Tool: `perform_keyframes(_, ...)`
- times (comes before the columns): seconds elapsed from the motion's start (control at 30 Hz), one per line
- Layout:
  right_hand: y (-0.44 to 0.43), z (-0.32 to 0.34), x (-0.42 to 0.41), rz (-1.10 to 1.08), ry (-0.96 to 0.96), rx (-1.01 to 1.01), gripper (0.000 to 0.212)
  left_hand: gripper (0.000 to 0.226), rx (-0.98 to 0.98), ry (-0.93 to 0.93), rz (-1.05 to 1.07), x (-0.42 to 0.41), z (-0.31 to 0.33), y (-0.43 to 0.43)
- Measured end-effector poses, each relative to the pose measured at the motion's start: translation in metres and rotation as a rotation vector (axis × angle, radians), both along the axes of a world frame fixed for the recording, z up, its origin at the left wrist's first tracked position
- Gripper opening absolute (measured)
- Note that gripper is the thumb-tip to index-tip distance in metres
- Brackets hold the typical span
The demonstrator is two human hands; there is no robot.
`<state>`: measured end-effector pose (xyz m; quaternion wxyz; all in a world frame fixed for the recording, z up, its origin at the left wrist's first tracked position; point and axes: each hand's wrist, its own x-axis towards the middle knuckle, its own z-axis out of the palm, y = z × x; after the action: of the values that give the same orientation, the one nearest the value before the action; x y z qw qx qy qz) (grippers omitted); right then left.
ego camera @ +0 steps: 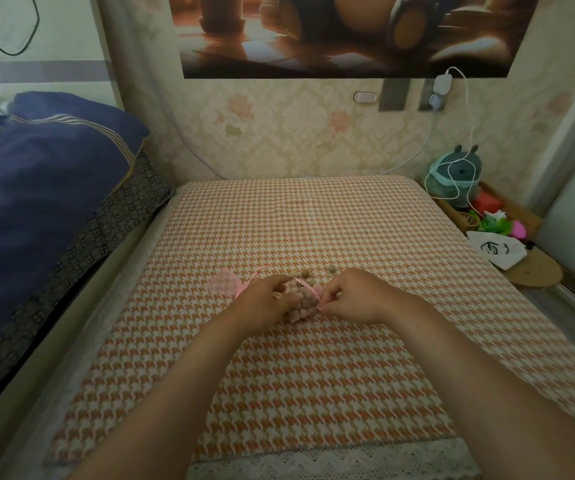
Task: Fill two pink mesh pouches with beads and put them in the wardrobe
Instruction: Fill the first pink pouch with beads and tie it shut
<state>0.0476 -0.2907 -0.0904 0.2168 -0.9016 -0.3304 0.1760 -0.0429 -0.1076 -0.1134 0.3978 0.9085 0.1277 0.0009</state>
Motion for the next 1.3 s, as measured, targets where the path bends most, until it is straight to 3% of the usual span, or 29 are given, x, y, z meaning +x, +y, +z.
perform_keyframes(0.27, 0.006, -0.004, -0.002, -0.169, 0.181, 0.141, 0.021, 0.058, 0.015, 0.044, -0.068, -0.001, -0.004, 0.006)
perform_keyframes(0.4, 0.01, -0.004, -0.005, -0.184, 0.334, 0.263, 0.015, 0.039, -0.042, 0.015, -0.073, -0.006, -0.007, 0.007)
perform_keyframes(0.5, 0.01, -0.002, -0.008, -0.142, 0.325, 0.291, 0.017, 0.024, -0.222, -0.065, -0.001, -0.009, -0.006, 0.003)
perform_keyframes(0.63, 0.01, -0.001, -0.01, -0.153, 0.325, 0.329, 0.012, 0.005, -0.242, -0.168, 0.101, -0.011, -0.007, 0.005)
perform_keyframes(0.8, 0.01, -0.01, -0.013, -0.136, 0.369, 0.215, 0.042, 0.004, -0.292, -0.169, 0.129, -0.017, -0.009, 0.01)
perform_keyframes(1.07, 0.009, -0.009, -0.022, -0.149, 0.348, 0.297, 0.012, 0.009, -0.189, -0.212, 0.036, -0.02, -0.006, 0.007)
perform_keyframes(1.17, 0.006, -0.007, -0.026, -0.142, 0.293, 0.298, 0.012, 0.017, -0.165, -0.153, 0.015, -0.025, -0.007, 0.006)
perform_keyframes(1.3, 0.005, -0.008, -0.032, -0.119, 0.239, 0.266, 0.014, 0.01, -0.149, -0.175, 0.012, -0.032, -0.002, 0.003)
